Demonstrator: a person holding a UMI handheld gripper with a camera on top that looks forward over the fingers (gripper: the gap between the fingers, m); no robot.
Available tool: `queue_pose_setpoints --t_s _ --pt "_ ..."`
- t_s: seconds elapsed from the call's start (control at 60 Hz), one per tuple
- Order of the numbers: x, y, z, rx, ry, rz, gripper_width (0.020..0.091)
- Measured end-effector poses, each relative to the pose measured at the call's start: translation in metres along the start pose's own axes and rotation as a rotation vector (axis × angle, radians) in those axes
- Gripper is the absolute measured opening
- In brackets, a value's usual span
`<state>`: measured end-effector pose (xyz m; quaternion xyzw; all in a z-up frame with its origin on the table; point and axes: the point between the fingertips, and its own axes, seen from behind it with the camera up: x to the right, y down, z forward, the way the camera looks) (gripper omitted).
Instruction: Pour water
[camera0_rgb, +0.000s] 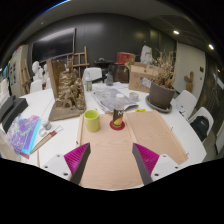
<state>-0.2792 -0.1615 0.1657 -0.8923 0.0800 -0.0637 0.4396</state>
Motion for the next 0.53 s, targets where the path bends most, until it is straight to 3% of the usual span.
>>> queue_pose_setpoints --t_s 0.25,0.533 --pt "-0.015 0.010 -0.059 0.032 0.002 -0.048 0.0860" --pt "0.000 0.002 -0.066 0.040 0.024 -0.075 0.0859"
